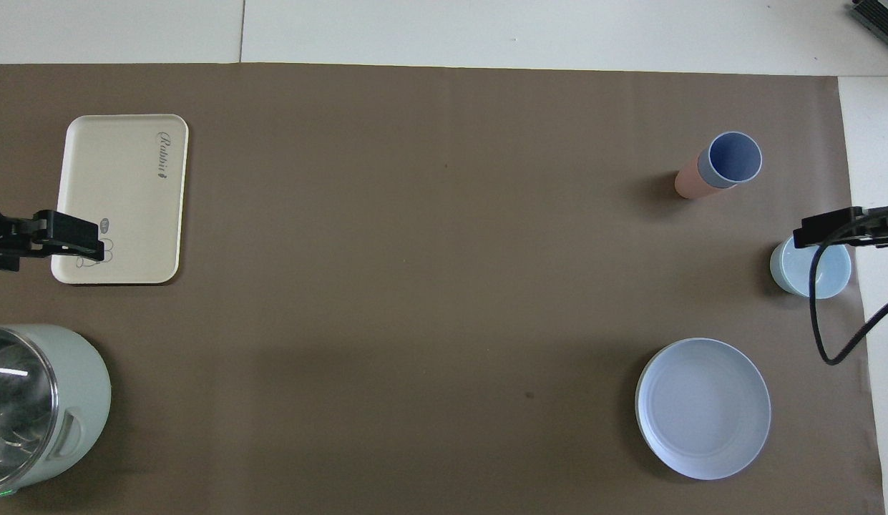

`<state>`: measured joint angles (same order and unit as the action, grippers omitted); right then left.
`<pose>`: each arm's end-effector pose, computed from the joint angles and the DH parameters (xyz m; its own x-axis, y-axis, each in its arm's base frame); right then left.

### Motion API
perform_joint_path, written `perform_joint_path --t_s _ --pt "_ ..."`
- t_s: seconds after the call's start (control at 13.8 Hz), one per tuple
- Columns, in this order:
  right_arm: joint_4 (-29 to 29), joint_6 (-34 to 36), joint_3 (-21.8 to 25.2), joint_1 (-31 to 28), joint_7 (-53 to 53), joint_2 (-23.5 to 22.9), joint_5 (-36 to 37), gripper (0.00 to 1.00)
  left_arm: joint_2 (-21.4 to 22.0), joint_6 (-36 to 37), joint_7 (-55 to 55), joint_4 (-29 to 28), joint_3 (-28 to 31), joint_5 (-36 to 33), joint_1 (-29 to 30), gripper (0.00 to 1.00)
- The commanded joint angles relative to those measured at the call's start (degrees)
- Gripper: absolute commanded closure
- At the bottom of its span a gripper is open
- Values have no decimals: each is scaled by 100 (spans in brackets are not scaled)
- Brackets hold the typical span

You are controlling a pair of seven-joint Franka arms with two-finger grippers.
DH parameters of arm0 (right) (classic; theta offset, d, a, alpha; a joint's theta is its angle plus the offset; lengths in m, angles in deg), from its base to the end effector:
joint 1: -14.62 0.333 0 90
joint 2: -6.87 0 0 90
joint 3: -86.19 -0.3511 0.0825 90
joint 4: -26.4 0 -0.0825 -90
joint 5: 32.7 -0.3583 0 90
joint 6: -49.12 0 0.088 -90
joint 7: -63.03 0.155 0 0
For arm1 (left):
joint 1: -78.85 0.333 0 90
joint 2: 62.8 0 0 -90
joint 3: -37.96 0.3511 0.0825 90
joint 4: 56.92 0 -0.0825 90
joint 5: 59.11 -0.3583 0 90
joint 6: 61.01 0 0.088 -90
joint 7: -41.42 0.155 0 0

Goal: Place cup on tray

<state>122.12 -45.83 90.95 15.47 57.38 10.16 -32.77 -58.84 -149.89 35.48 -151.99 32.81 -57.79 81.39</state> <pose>0.5172 -0.0364 0.6044 0.9986 0.0303 0.0441 0.0304 -0.9995 -0.0016 0.4991 -0.0280 0.6061 0.9975 0.0581 -0.0407 0.0587 -0.9982 0.0127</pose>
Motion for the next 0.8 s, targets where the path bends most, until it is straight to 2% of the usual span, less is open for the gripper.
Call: perform_joint_path --t_s 0.0,0.15,0.29,0.51,0.73 --pt "429 -610 -19 -374 -1353 146 -159 0 175 -103 41 -205 -21 -71 45 0" --pt "622 -1041 -19 -576 -2322 138 -186 0 175 -103 41 -205 -21 -71 45 0" --pt "868 -1551 -19 -760 -3201 68 -562 0 175 -103 41 -205 -21 -71 45 0" --pt "869 -2289 -19 -1148 -5054 -564 -1564 0 175 -103 41 -197 -21 -71 45 0" --pt "869 -2616 -19 -1350 -6163 -1047 -2379 0 175 -103 41 -205 -21 -71 45 0"
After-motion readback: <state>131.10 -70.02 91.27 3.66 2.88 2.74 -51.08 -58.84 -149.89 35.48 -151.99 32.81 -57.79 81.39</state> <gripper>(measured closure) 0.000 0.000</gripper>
